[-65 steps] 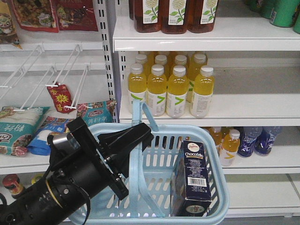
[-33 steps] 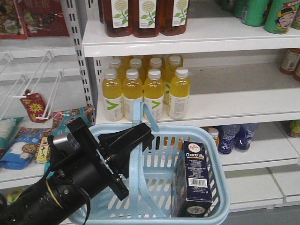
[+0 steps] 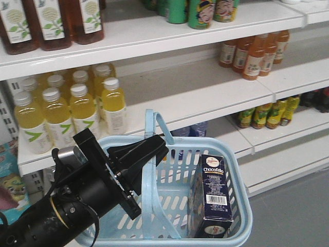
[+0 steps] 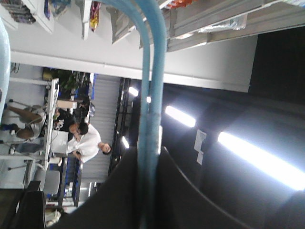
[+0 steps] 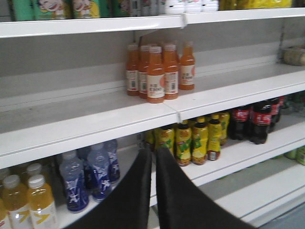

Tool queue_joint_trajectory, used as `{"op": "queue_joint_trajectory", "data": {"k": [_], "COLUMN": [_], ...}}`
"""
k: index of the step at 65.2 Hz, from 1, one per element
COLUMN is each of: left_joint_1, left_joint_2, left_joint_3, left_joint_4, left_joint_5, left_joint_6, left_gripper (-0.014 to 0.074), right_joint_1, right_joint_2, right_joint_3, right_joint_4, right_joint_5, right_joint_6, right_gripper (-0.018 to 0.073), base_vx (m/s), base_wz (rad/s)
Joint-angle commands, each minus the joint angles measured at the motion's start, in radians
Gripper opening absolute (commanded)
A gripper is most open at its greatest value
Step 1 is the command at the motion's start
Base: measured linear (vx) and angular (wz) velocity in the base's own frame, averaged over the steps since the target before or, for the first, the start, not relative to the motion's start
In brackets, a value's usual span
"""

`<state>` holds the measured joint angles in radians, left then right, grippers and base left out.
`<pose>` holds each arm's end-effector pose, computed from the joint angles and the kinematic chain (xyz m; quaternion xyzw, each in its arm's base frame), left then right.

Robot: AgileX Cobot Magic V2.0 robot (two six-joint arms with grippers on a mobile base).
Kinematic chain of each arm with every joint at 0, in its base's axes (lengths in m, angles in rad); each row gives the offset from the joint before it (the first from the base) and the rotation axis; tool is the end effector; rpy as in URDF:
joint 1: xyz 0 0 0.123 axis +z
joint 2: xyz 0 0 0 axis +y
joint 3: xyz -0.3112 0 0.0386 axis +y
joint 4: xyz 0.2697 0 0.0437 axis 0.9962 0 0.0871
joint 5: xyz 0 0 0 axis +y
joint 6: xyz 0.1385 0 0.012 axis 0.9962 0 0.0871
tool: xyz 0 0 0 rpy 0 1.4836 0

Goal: Left arm holds basket, right arm returns cookies
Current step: 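Turn the base along the shelves, keeping the basket in the left gripper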

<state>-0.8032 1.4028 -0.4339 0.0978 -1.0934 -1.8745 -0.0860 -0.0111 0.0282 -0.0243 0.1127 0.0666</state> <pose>0.2068 -0.2316 0.2674 -0.2792 0.5642 -0.7584 0.1690 0.0973 -0.0088 0.1912 0.0473 0.7204 -0.0160 0.6917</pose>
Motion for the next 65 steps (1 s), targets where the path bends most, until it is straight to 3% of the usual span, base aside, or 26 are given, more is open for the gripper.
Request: {"op": "queue_joint_trajectory", "data": {"k": [1,65], "left_joint_1": [-0.005,-0.005], "left_joint_2": [-0.031,-0.031], "left_joint_3": [-0.026,-0.026], "left_joint_4": [-0.012,-0.012], "left_joint_5": [-0.279,-0.279], "left_joint_6": [-0.003,-0.003], "left_gripper": [0.0000,0.0000], "right_joint_1": [-0.004,-0.004], "right_joint_2": [-0.012,-0.012], "right_joint_3": [0.018,0.018], "right_joint_4": [-0.004,-0.004], "right_joint_5": [-0.072,-0.072], "right_joint_6": [-0.003,-0.003], "right_gripper": [-0.0006,-0.0006], "base_vx": [0.03,0.03], "base_wz": [-0.63,-0.59]}}
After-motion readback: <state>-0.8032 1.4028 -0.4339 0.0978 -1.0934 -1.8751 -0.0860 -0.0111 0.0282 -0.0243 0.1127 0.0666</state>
